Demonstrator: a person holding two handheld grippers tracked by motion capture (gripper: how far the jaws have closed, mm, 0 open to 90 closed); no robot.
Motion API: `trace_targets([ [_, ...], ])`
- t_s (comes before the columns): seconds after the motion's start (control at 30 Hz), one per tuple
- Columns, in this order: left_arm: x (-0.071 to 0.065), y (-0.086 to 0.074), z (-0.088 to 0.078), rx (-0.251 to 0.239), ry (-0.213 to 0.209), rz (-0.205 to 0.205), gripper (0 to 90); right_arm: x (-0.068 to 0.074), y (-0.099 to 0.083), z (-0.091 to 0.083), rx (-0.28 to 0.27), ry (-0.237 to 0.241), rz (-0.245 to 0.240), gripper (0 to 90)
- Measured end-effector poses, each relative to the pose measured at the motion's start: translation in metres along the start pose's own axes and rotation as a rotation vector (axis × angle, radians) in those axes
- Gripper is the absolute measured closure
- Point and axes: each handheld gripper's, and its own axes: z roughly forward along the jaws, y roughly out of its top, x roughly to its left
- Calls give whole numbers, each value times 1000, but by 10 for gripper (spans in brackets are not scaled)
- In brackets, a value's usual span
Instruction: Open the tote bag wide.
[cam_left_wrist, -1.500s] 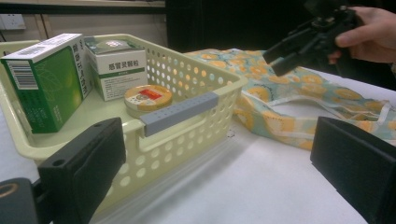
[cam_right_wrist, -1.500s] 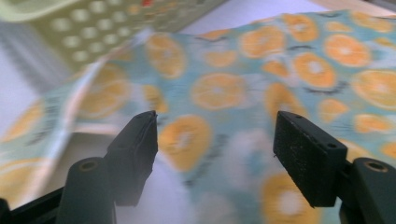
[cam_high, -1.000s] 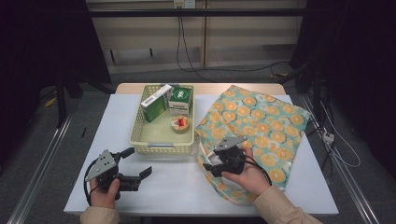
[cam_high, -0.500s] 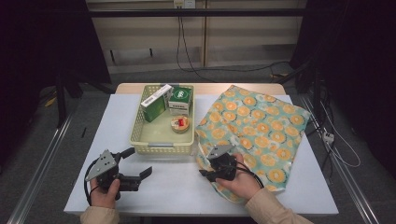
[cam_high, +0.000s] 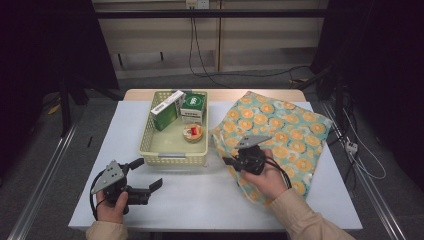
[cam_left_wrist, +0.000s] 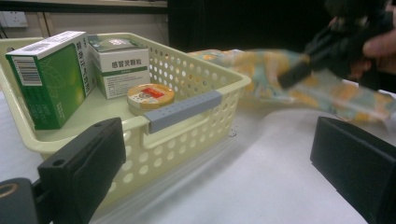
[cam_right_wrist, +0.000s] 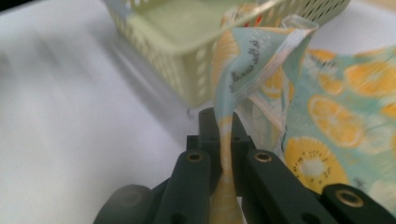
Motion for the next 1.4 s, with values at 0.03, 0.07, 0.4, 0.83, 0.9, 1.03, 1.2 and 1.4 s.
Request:
trace_targets([
  [0.03,0,0,0,0,-3,-1,32,-1,6,-4,-13,-4,1,900],
  [0.07,0,0,0,1,-3,1,32,-1,11,-7,-25,-8,2,900],
  [0.4,0,0,0,-3,-2,-1,32,30,52,1,-50,47,-81,900],
  [0.83,1,0,-1,-4,-1,-6,32,22,36,32,-19,56,-32,549],
  [0.9,1,0,-1,-3,0,-5,32,22,31,28,-11,56,-27,478],
  [1.03,0,0,0,-2,-2,1,32,25,21,21,18,56,-47,361],
  [1.2,-1,0,1,4,-2,3,32,32,8,16,60,69,-55,311],
  [1.4,-1,0,1,4,-2,4,32,36,13,15,50,102,-95,370],
])
